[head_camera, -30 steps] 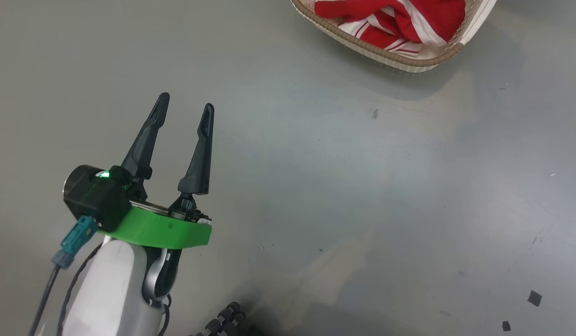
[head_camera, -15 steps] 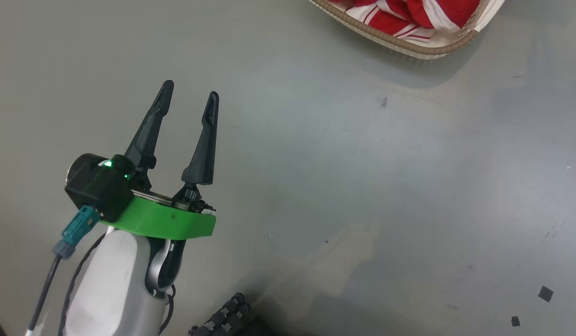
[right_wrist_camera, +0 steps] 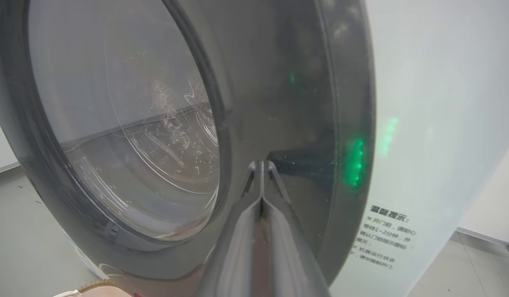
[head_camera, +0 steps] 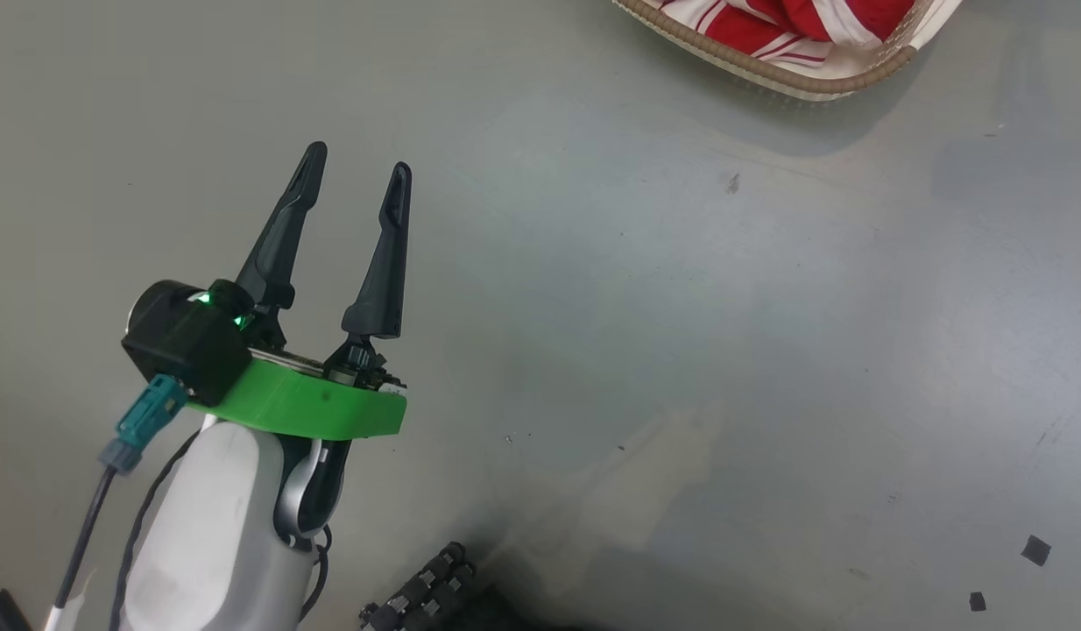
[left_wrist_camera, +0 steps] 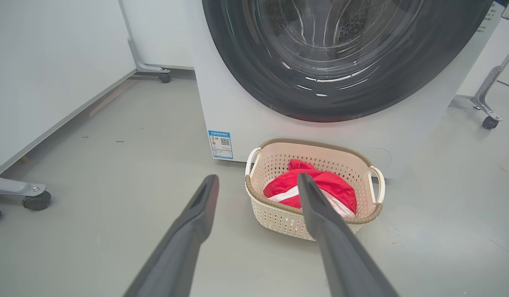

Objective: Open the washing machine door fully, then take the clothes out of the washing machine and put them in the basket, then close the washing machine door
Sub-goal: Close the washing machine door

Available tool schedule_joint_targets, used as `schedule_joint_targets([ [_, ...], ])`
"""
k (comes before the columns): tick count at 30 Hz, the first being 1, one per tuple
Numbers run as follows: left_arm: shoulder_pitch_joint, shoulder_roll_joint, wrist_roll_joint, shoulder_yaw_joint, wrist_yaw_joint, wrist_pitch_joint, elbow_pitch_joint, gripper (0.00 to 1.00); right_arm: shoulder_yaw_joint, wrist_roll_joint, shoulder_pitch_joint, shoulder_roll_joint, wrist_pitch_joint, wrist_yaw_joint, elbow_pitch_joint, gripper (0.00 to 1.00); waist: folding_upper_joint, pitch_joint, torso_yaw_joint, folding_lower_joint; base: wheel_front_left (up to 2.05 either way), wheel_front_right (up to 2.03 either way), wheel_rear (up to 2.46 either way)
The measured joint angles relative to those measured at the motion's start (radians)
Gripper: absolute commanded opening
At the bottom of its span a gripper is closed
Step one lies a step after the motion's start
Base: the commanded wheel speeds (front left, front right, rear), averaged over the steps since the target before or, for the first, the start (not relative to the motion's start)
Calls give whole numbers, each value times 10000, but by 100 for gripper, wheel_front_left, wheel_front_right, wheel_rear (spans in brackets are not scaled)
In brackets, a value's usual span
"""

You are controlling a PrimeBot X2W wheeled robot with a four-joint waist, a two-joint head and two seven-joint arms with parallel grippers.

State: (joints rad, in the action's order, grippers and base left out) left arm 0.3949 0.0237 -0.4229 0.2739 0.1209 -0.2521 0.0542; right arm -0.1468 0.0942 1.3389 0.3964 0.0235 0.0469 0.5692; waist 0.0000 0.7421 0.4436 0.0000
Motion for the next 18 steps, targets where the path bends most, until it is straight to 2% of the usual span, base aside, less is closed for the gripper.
schedule_joint_targets([
  [9,171,-15,-8,-48,0,0,255,100,-117,-81,-84,-142,677,86,780,0,0,-240,-85,0,0,0,0],
  [15,173,-21,180,-161,2,0,648,100,-445,-86,-1213,-190,1198,-73,1319,0,0,-626,-197,0,0,0,0],
  [16,171,-21,265,-171,2,0,782,100,-564,-86,-1745,-326,1350,-186,1501,0,0,-820,-259,0,0,0,0],
  [18,171,-21,291,-169,2,0,828,100,-577,-82,-1959,-418,1452,-192,1553,0,0,-924,-297,0,0,0,0],
])
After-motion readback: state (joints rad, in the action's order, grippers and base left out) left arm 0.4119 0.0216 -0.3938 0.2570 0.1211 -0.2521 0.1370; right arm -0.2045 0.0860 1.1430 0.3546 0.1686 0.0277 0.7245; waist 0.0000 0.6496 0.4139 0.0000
